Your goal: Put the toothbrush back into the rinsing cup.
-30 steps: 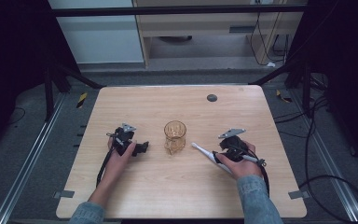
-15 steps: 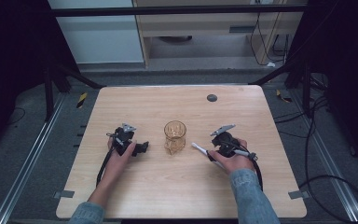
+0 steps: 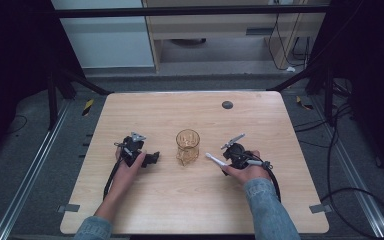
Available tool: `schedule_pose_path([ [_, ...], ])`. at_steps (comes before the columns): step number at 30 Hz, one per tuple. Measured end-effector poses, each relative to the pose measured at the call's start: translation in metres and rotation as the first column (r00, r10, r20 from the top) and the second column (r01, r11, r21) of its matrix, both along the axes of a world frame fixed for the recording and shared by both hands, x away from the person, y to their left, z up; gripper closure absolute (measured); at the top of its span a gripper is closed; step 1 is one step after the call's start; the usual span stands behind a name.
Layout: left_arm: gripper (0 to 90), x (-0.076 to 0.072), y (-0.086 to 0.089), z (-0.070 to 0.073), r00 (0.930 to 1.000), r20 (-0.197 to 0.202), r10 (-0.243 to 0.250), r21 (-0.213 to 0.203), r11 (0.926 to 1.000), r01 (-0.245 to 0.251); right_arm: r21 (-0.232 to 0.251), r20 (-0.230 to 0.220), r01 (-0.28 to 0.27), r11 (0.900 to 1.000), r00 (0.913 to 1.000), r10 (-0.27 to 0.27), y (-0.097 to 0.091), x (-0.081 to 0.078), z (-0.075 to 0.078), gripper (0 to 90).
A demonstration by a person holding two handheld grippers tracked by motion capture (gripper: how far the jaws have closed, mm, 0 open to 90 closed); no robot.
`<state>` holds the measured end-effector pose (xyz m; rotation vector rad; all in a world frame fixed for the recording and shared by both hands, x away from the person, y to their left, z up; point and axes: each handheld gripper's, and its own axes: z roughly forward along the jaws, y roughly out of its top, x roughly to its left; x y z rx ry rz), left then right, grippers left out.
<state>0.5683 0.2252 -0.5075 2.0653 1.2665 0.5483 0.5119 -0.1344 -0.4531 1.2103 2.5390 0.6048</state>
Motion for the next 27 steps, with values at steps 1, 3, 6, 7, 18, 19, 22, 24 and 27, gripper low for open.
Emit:
schedule_pose_path([
  [1,0.0,0.000,0.000,0.000,1.0000,0.000,0.000,0.000,1.0000,0.000,-0.007,-0.005,-0.003,1.0000,1.0000,0.003,0.000,0.000,-0.001,48.0],
  [3,0.0,0.000,0.000,0.000,1.0000,0.000,0.000,0.000,1.0000,0.000,-0.019,-0.023,-0.006,0.9998,0.9997,0.006,-0.001,0.001,-0.004,49.1],
  [6,0.0,0.000,0.000,0.000,1.0000,0.000,0.000,0.000,1.0000,0.000,-0.037,-0.041,-0.012,0.9993,0.9991,0.010,-0.001,0.001,-0.007,50.5],
  [7,0.0,0.000,0.000,0.000,1.0000,0.000,0.000,0.000,1.0000,0.000,-0.038,-0.045,-0.011,0.9992,0.9990,0.009,-0.001,0.001,-0.008,50.8],
  [18,0.0,0.000,0.000,0.000,1.0000,0.000,0.000,0.000,1.0000,0.000,-0.058,-0.082,-0.023,0.9980,0.9965,0.019,-0.002,0.004,-0.015,54.5],
  [19,0.0,0.000,0.000,0.000,1.0000,0.000,0.000,0.000,1.0000,0.000,-0.059,-0.083,-0.024,0.9980,0.9964,0.019,-0.003,0.004,-0.015,54.8],
  [22,0.0,0.000,0.000,0.000,1.0000,0.000,0.000,0.000,1.0000,0.000,-0.058,-0.095,-0.019,0.9981,0.9954,0.013,-0.002,0.005,-0.018,57.1],
  [24,0.0,0.000,0.000,0.000,1.0000,0.000,0.000,0.000,1.0000,0.000,-0.058,-0.095,-0.026,0.9980,0.9952,0.021,-0.003,0.005,-0.019,57.6],
  [27,0.0,0.000,0.000,0.000,1.0000,0.000,0.000,0.000,1.0000,0.000,-0.053,-0.099,-0.024,0.9983,0.9949,0.019,-0.002,0.006,-0.018,59.4],
])
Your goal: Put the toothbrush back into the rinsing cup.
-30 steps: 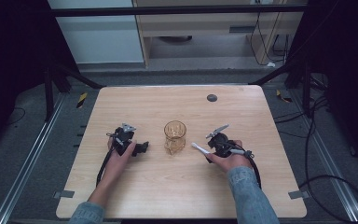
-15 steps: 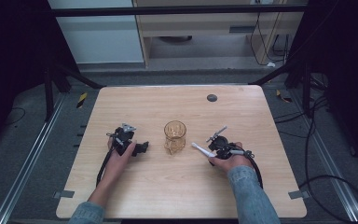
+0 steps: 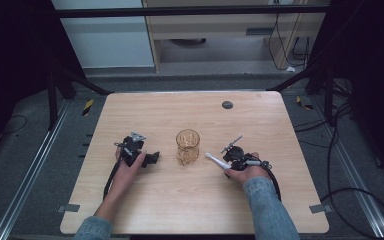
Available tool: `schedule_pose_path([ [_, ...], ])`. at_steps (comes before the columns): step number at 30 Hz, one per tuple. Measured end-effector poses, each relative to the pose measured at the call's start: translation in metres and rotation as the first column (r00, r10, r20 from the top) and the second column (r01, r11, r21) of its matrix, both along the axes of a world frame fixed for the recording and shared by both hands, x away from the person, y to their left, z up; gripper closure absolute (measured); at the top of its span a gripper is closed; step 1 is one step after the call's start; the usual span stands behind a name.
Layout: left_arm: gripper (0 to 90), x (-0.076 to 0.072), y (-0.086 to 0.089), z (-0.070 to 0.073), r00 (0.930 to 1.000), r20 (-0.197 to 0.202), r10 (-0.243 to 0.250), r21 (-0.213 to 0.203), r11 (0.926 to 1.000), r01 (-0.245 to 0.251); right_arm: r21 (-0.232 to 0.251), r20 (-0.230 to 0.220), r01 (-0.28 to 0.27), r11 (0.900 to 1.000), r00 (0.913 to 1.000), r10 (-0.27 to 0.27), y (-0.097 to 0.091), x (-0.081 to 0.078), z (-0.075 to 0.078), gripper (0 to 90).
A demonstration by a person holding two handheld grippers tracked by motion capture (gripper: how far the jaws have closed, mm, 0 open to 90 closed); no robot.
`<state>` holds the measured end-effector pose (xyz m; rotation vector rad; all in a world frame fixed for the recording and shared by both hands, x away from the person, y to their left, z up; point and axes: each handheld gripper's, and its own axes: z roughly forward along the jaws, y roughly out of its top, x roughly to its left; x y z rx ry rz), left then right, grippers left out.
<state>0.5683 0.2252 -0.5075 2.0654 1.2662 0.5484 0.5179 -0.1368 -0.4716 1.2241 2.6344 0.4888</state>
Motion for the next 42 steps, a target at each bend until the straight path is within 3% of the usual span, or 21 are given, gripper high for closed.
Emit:
schedule_pose_path([
  [15,0.0,0.000,0.000,0.000,1.0000,0.000,0.000,0.000,1.0000,0.000,0.009,-0.020,0.002,1.0000,0.9998,-0.002,-0.004,0.002,0.001,66.8],
  [26,0.0,0.000,0.000,0.000,1.0000,0.000,0.000,0.000,1.0000,0.000,0.046,-0.013,0.048,0.9978,0.9988,-0.048,-0.008,0.004,0.020,67.3],
  [36,0.0,0.000,0.000,0.000,1.0000,0.000,-0.001,0.001,1.0000,0.001,0.116,0.057,0.088,0.9894,0.9938,-0.095,-0.016,0.010,0.057,67.3],
  [42,0.0,0.000,0.000,0.000,1.0000,0.000,-0.001,0.001,1.0000,0.001,0.159,0.122,0.112,0.9810,0.9837,-0.132,-0.020,0.014,0.074,67.3],
])
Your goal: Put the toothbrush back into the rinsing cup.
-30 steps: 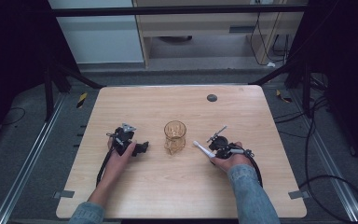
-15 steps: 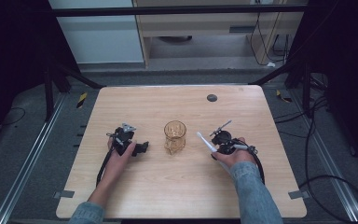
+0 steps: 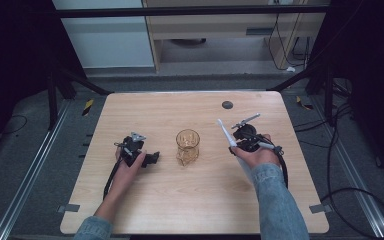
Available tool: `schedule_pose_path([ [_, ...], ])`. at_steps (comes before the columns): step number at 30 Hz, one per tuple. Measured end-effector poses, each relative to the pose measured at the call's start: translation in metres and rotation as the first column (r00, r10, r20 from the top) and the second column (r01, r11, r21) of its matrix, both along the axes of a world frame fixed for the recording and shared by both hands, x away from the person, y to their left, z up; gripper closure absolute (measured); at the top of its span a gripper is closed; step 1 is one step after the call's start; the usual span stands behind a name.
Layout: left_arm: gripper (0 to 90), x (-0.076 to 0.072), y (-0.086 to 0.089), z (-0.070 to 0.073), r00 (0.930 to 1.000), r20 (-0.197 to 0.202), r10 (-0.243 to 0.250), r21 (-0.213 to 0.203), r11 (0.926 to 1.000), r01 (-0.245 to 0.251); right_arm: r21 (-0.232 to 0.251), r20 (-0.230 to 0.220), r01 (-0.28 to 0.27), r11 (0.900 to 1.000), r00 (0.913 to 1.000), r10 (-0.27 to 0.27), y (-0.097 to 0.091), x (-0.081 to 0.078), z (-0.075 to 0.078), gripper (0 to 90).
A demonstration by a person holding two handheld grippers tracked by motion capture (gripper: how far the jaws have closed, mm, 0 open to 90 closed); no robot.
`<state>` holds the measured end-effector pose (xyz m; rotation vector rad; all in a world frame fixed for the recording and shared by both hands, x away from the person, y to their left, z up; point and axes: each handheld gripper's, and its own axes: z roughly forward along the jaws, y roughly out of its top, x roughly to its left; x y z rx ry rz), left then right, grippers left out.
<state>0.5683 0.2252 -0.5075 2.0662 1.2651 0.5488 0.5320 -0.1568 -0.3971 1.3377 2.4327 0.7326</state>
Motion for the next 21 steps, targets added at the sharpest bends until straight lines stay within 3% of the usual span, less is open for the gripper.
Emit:
schedule_pose_path([
  [10,0.0,0.000,0.000,0.000,1.0000,0.000,0.000,0.000,1.0000,0.000,0.041,0.105,0.054,0.9977,0.9928,-0.058,-0.002,0.007,0.013,67.3],
  [15,0.0,0.000,0.000,0.000,1.0000,0.000,0.000,0.000,1.0000,0.000,0.072,0.193,0.095,0.9928,0.9752,-0.108,-0.001,0.012,0.019,67.3],
  [19,0.0,0.000,0.000,0.000,1.0000,0.000,0.000,0.000,1.0000,0.000,0.108,0.238,0.129,0.9857,0.9593,-0.152,0.002,0.016,0.020,67.3],
  [21,0.0,0.000,0.000,0.000,1.0000,0.000,0.000,-0.001,1.0000,0.000,0.116,0.245,0.135,0.9840,0.9562,-0.160,0.004,0.017,0.020,67.3],
])
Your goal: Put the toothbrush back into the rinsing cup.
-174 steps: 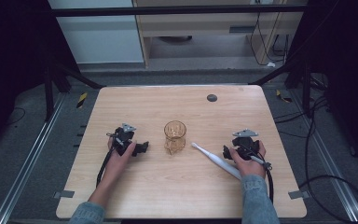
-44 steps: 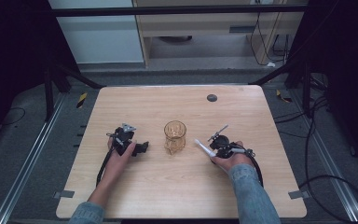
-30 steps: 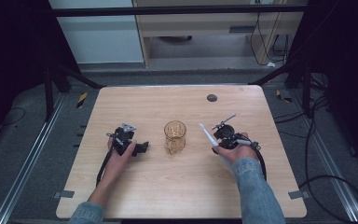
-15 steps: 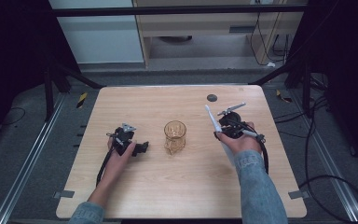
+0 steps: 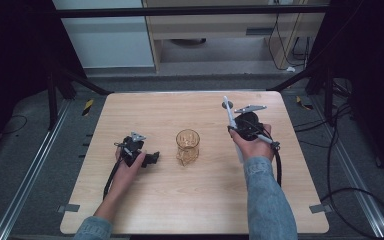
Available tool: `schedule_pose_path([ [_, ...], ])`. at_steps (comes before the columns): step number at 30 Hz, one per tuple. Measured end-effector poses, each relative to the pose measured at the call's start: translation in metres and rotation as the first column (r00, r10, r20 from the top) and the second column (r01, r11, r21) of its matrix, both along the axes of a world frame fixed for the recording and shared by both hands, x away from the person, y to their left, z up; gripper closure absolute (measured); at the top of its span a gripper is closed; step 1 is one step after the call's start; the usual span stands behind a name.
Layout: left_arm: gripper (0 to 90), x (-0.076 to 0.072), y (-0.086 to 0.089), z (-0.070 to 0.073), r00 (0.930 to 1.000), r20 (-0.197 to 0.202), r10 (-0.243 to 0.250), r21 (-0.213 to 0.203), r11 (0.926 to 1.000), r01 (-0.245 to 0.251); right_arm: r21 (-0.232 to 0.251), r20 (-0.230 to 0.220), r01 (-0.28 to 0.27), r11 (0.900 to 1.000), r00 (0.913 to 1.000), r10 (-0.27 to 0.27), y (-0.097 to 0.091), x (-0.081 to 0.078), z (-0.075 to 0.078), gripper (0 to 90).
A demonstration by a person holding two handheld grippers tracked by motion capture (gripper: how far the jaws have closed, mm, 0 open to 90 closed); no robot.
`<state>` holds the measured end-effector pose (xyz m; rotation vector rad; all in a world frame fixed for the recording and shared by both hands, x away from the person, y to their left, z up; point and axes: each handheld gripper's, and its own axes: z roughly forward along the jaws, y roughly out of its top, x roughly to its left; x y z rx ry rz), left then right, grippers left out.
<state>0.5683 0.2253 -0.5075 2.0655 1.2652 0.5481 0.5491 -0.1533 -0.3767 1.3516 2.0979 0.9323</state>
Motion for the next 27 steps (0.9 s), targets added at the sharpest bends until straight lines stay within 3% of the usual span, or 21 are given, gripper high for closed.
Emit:
schedule_pose_path([
  [3,0.0,0.000,0.000,0.000,1.0000,0.000,-0.004,0.000,1.0000,0.004,0.017,0.029,0.010,0.9998,0.9995,-0.010,0.005,0.004,0.000,67.3],
  [21,0.0,0.000,0.001,0.000,1.0000,0.001,-0.007,-0.001,1.0000,0.007,0.071,0.106,0.013,0.9974,0.9942,-0.020,0.026,0.013,0.004,67.3],
  [27,0.0,0.000,0.001,0.000,0.9999,0.002,-0.015,0.000,0.9999,0.015,0.086,0.123,0.023,0.9961,0.9918,-0.033,0.035,0.019,0.011,67.3],
])
